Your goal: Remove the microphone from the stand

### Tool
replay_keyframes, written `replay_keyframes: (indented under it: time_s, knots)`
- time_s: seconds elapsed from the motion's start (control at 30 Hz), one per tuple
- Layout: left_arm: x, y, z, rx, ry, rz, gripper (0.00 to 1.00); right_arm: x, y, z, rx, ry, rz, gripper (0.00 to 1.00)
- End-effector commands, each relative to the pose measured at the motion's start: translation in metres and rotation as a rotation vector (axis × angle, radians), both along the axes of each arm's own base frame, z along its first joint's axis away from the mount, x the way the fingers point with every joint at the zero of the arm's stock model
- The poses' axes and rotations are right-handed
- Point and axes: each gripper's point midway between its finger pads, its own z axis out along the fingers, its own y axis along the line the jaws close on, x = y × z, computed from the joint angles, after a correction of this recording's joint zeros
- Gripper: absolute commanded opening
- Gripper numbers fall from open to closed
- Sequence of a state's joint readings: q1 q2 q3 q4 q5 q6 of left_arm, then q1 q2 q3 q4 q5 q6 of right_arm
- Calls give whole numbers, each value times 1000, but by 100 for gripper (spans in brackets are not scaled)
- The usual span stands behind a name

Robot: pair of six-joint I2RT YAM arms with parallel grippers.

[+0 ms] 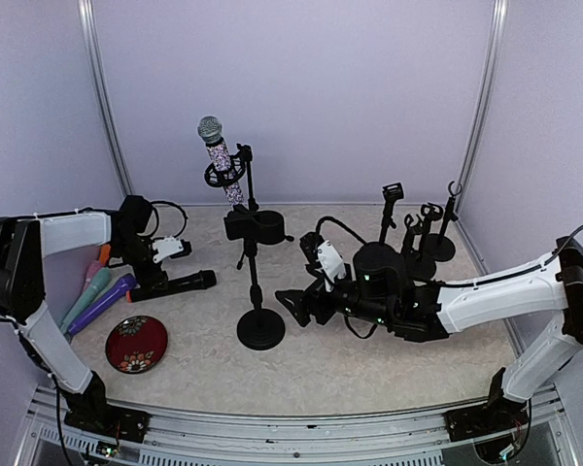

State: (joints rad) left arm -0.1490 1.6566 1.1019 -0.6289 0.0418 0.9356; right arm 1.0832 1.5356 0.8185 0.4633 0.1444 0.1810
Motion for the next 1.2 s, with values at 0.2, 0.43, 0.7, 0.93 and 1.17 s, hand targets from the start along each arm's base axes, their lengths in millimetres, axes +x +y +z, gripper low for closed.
replay_keyframes:
  time_s: [0.2,0.43,0.7,0.93,1.17]
  knots:
    - [-9,-32,78,-174,-88,-43,89,22,52,-39,5,-24,23,90]
    - [-9,-40,114,-243,-193,-52,99,43,74,-47,6,-71,-14,83]
    - [-6,-41,190,-367,-494,-36,99,57,90,-53,11,-73,-20,63]
    - [-31,-51,203,-469,-453,-94,99,56,85,-60,-7,-56,-30,15]
    - [-68,-79,209,-449,-388,-297,99,58,75,-28,21,-75,-68,0]
